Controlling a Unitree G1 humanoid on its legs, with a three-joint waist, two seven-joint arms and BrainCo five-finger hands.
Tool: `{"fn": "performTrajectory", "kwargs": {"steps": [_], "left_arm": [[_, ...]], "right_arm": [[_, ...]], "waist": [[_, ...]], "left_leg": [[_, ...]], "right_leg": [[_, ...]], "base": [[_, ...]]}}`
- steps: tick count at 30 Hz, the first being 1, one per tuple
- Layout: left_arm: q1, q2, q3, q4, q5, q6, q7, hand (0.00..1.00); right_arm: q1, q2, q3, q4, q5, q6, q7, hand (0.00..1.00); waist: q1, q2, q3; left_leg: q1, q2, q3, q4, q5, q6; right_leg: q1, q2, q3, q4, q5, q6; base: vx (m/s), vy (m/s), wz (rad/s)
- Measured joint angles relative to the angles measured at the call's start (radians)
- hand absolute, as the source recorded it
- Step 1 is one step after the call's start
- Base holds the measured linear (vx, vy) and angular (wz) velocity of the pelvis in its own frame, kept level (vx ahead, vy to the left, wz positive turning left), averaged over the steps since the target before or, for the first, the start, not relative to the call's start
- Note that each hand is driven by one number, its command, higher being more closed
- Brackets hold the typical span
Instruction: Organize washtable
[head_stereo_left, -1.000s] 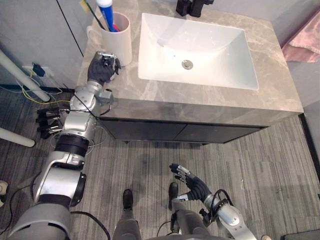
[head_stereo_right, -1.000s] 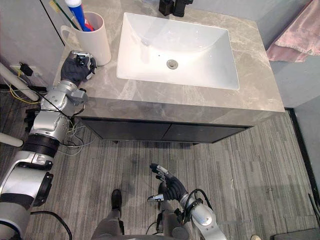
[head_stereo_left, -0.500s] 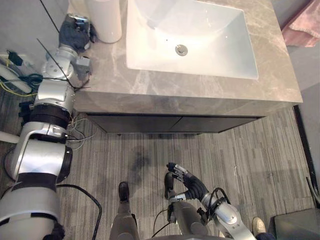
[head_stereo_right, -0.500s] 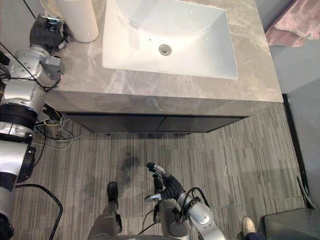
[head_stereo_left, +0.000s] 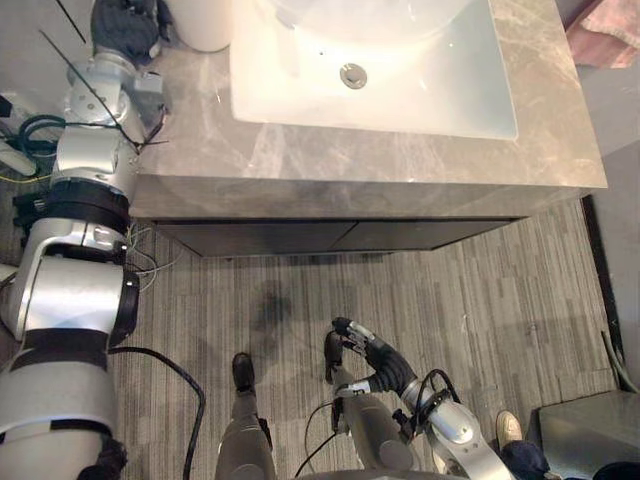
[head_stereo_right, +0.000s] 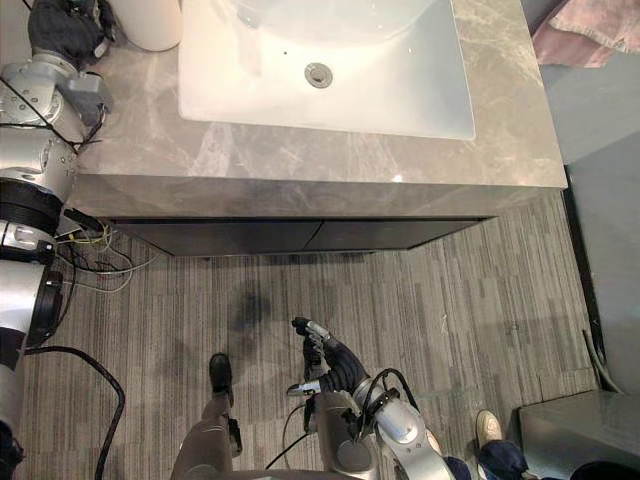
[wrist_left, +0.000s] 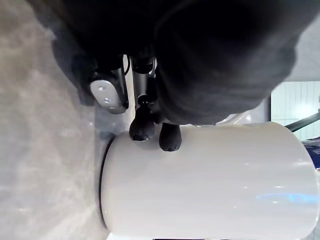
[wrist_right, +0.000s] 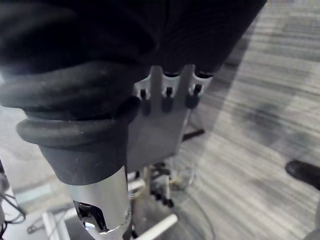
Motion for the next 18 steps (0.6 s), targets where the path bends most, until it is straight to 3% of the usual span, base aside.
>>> {"fn": "performTrajectory", "kwargs": {"steps": [9,15,18], "left_arm": [[0.014,0.005,0.01,0.002,0.002,0.003,0.0,1.0],[0.159,-0.039,0.095,-0.091,0.014,-0.011,-0.007,1.0],[0.241,-0.075,0.13,-0.14,0.032,-0.024,-0.006,1.0]], "right_arm": [[0.0,0.0,-0.001,0.0,0.022,-0.001,0.002,0.0],[0.002,0.0,-0.001,0.0,0.022,-0.001,0.004,0.0],[0.006,-0.001,-0.004,0.001,0.022,-0.001,0.005,0.0]], "waist": [[-0.006,0.0,0.0],[-0.003,0.006,-0.002],[0.008,0.024,-0.011]], "left_leg": [[0.013,0.0,0.001,0.001,0.004,0.006],[0.054,0.001,-0.008,0.001,-0.001,0.002],[0.063,0.0,-0.012,0.001,-0.001,0.001]], "right_leg": [[0.013,0.001,-0.001,0.0,0.001,0.0],[0.058,-0.002,-0.012,0.0,0.001,0.0],[0.07,-0.004,-0.016,0.0,-0.003,0.004]], "base": [[0.0,0.0,0.0],[0.0,0.004,0.03],[-0.01,0.005,0.04]]}}
